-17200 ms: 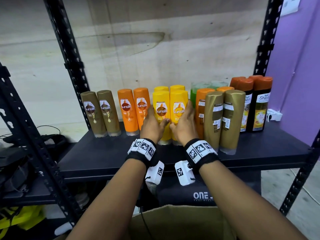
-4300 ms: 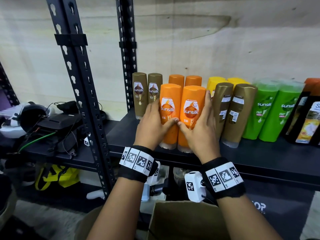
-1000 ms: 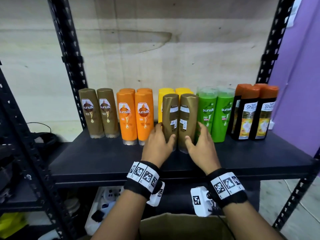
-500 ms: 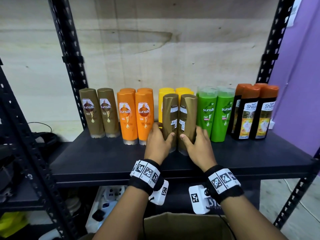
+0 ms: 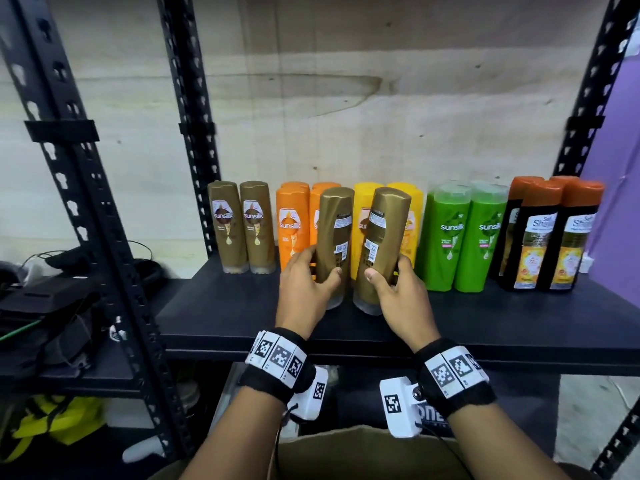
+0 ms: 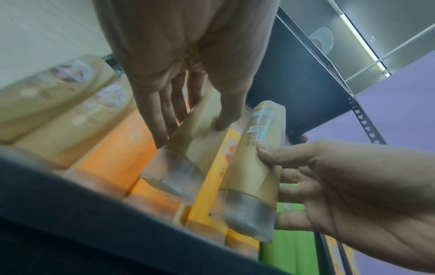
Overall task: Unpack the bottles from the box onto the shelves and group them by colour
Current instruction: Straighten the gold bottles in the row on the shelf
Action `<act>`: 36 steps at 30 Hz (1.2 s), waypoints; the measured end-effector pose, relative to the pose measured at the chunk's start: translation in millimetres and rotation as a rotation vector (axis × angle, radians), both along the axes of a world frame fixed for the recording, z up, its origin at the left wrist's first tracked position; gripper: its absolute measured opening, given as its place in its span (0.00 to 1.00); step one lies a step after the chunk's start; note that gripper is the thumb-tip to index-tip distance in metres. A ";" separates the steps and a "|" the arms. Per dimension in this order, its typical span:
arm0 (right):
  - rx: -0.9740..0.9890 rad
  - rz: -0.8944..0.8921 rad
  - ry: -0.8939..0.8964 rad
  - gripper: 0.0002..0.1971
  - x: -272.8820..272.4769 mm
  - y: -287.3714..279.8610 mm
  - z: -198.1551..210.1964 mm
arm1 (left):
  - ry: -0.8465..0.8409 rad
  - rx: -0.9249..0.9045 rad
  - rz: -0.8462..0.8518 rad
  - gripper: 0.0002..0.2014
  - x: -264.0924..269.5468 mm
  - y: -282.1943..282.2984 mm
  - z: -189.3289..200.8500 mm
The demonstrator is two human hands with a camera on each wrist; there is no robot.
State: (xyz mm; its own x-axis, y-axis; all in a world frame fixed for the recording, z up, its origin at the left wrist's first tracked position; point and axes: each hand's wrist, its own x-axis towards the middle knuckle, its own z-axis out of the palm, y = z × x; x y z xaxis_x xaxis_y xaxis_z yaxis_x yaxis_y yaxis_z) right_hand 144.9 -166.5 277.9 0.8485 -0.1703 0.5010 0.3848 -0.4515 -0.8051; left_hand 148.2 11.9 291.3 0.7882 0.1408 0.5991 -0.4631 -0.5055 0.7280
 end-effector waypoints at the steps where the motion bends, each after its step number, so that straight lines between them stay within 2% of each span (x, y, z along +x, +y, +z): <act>1: 0.004 0.017 -0.002 0.19 -0.3 6.3 2.5 | -0.015 -0.019 0.019 0.21 -2.1 9.5 1.8; 7: 0.060 0.165 0.021 0.18 3.3 53.2 13.5 | -0.053 -0.130 0.156 0.22 -11.5 68.1 3.3; 13: 0.062 0.279 0.015 0.22 5.6 104.4 16.6 | -0.025 -0.142 0.262 0.22 -25.9 116.8 0.2; 19: 0.067 0.380 0.014 0.23 1.5 148.3 11.5 | 0.019 -0.133 0.344 0.26 -39.0 154.0 -5.6; 29: 0.073 0.447 0.013 0.23 -0.7 189.8 -8.7 | 0.056 -0.134 0.431 0.26 -45.9 185.9 -17.6; 36: 0.096 0.414 -0.026 0.26 -0.7 204.3 -22.5 | 0.039 -0.102 0.445 0.27 -47.0 188.6 -22.9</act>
State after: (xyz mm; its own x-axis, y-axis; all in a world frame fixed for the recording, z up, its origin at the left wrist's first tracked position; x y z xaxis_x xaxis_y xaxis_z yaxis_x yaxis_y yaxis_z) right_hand 144.2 37.8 255.5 0.8422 0.1350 0.5221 0.5389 -0.1784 -0.8232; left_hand 101.2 200.5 268.5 0.6597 0.5273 0.5355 -0.1883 -0.5739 0.7970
